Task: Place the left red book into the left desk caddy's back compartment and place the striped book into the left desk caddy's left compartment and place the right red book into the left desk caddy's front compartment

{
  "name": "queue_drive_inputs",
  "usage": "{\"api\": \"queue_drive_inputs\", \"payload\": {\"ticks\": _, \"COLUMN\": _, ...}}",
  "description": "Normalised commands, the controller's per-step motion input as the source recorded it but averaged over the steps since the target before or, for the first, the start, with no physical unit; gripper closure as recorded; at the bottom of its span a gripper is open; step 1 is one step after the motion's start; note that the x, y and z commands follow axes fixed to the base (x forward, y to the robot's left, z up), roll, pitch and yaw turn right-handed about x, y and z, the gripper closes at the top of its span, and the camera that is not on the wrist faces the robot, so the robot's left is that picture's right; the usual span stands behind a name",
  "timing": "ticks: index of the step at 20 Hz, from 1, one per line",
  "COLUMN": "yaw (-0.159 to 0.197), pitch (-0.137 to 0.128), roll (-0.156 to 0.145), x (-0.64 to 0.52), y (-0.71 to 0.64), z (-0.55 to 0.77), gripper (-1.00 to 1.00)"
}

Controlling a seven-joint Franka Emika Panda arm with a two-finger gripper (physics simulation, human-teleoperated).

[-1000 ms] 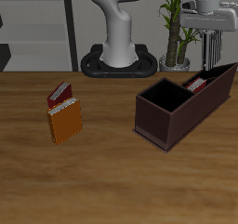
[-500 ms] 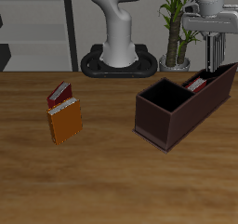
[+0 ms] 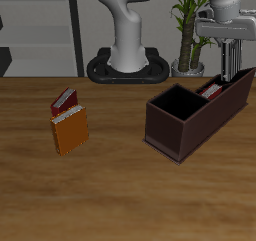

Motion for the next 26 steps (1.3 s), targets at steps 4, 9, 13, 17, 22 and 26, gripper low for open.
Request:
{"api": "queue_drive_inputs", "payload": {"ticks": 4, "yaw": 0.003, "pitch": 0.017, "roll": -0.007, "x": 0.09, "y": 0.02, "z": -0.08, "gripper": 1.00}}
{"api": "queue_drive_inputs", "payload": {"ticks": 9, "yaw": 0.011, "pitch": 0.011, "roll": 0.006, "x": 0.06, "y": 0.07, "z": -0.07, "gripper": 1.00}}
{"api": "queue_drive_inputs", "payload": {"ticks": 13, "yaw": 0.008, "pitch": 0.021, "roll": -0.002, "x": 0.11, "y": 0.02, "z": -0.12, "gripper": 1.00}}
{"api": "queue_drive_inputs", "payload": {"ticks": 17, "yaw": 0.007, "pitch": 0.042, "roll": 0.013, "x": 0.09, "y": 0.06, "z": -0.16, "gripper": 1.00}}
{"api": "queue_drive_inputs", "payload": {"ticks": 22, "yaw": 0.003, "pitch": 0.015, "roll": 0.007, "x": 0.06, "y": 0.05, "z": -0.09, "gripper": 1.00}}
{"api": "queue_drive_inputs", "payload": {"ticks": 26, "yaw": -0.009, "pitch": 0.023, "roll": 0.003, "x": 0.05, "y": 0.03, "z": -0.09, "gripper": 1.00}}
